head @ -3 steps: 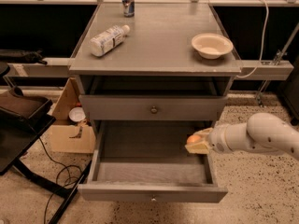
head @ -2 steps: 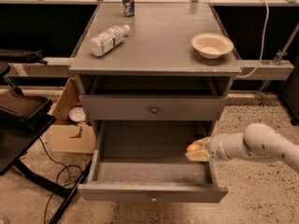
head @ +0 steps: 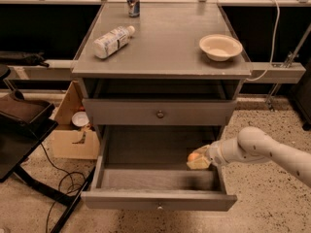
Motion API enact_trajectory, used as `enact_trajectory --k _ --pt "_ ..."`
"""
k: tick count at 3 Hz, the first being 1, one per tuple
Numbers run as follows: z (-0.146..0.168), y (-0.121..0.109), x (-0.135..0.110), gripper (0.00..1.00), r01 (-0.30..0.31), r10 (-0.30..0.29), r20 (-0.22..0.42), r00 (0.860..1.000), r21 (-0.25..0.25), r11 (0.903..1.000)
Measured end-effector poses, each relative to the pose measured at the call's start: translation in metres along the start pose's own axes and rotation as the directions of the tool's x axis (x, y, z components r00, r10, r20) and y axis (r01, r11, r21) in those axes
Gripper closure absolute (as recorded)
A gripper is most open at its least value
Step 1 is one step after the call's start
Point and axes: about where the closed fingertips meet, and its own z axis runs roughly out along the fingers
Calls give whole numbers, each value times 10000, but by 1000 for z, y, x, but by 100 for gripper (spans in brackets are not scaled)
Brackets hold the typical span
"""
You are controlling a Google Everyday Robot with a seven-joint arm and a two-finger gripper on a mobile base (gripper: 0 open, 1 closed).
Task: Place orange into middle drawer
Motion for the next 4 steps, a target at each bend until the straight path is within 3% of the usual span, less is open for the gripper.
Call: enact_trajectory --k 1,3,4 --pt "17 11 -8 100 365 -358 -331 9988 217 9991" --pt "116 7 20 97 521 -477 -1419 9887 276 9983" --pt "116 7 19 73 526 -483 -1418 9887 270 9983"
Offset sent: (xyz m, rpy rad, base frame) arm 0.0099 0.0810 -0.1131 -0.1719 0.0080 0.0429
